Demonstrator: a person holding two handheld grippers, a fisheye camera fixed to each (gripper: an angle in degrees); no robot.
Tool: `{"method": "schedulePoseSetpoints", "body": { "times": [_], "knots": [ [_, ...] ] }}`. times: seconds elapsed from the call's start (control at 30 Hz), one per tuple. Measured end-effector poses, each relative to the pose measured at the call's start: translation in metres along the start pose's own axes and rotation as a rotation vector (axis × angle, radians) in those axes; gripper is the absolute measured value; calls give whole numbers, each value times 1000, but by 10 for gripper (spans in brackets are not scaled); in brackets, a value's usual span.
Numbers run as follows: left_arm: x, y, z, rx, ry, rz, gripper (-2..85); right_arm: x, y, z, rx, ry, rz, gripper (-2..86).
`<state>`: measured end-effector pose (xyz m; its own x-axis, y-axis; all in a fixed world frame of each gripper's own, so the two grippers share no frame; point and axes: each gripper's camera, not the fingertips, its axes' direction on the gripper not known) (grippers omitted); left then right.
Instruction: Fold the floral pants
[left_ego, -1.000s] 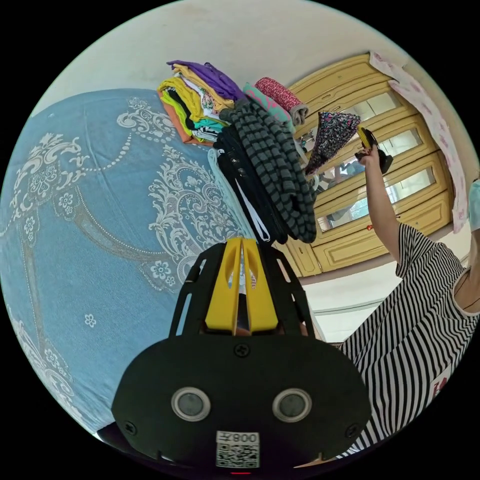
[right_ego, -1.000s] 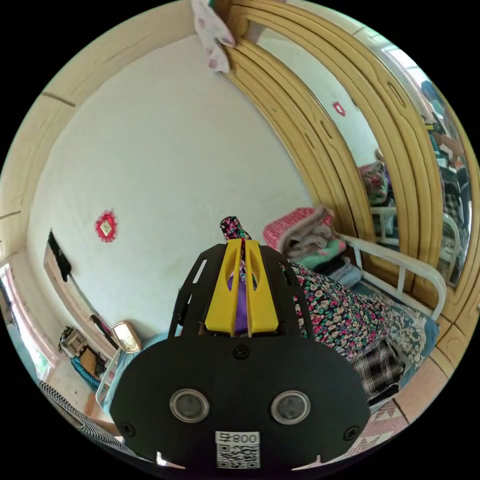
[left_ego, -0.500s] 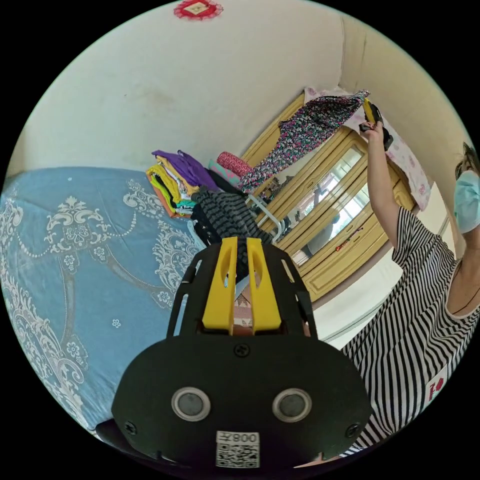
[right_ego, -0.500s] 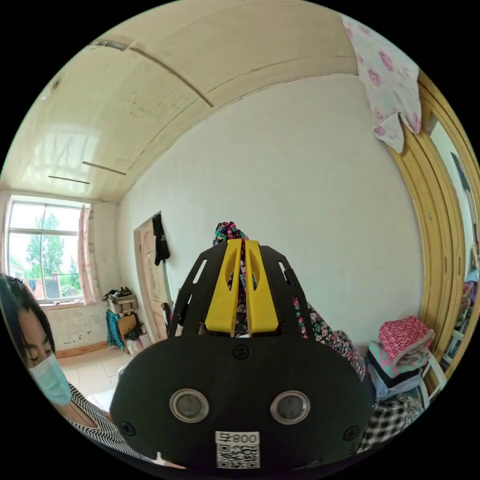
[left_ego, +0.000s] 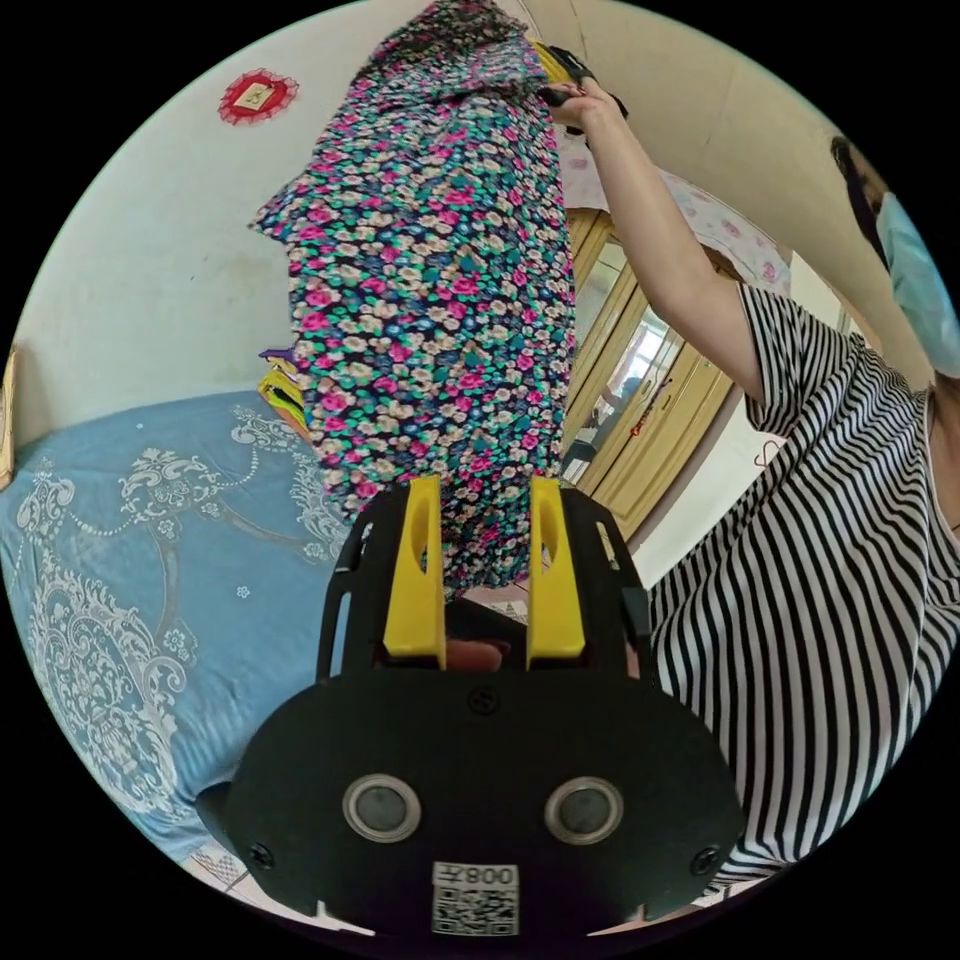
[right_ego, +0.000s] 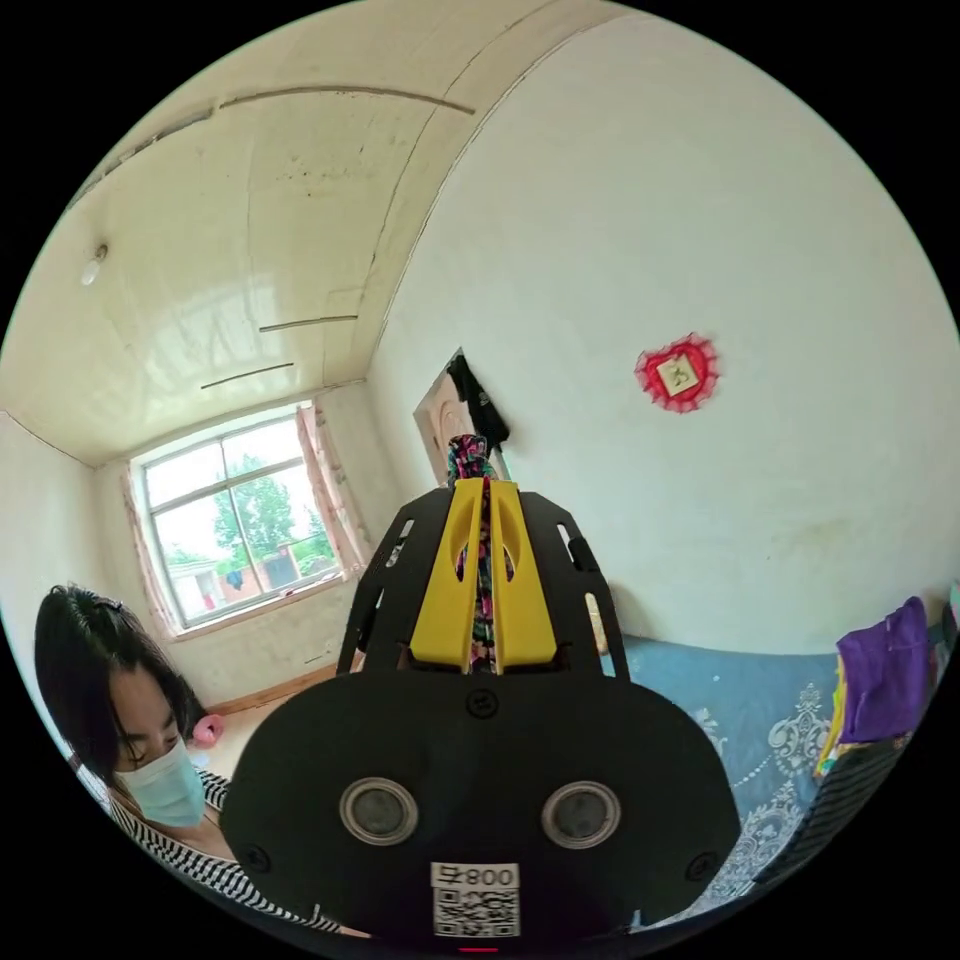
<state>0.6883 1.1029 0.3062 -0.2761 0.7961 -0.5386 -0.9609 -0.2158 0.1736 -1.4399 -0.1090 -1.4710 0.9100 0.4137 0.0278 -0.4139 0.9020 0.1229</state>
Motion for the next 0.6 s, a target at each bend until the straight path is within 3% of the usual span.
{"method": "schedulePoseSetpoints", "body": {
  "times": [0.17,0.33,0.6],
  "knots": [
    [28,23,-35,45,-80,-41,133,-33,32,60,-67,-137,-12,5],
    [25,35,-88,116,-348,-149,118,-70,35,80,-87,-188,-92,5],
    [27,43,-149,128,-435,-200,54,-73,32,78,-70,-156,-138,5]
  ]
}}
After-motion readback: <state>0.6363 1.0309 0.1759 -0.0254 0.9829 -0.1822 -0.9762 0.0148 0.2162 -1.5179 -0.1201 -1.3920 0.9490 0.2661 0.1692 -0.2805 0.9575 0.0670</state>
